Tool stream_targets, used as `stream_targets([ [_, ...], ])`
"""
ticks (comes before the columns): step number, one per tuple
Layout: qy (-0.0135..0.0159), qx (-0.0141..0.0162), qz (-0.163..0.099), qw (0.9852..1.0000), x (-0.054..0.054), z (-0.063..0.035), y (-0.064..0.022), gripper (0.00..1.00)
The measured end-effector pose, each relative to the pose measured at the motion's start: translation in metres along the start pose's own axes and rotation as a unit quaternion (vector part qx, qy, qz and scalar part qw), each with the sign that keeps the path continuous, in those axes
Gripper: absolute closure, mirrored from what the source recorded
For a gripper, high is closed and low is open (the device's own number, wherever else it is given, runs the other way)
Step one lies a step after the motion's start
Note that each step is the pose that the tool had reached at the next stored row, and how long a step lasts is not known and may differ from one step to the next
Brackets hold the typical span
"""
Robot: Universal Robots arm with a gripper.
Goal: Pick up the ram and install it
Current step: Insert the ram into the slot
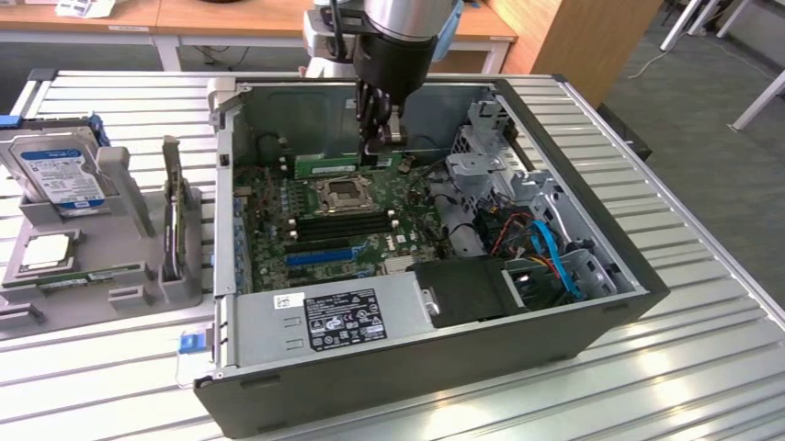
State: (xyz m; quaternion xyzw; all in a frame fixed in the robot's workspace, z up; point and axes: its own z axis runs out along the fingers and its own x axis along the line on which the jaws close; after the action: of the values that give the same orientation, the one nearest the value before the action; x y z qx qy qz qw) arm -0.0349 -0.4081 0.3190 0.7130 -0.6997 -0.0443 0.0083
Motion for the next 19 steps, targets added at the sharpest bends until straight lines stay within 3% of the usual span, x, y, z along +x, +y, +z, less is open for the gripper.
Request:
stream_targets([
  [19,0.0001,0.0004,0.000,1.0000,0.001,0.0274,-0.0013,0.88],
])
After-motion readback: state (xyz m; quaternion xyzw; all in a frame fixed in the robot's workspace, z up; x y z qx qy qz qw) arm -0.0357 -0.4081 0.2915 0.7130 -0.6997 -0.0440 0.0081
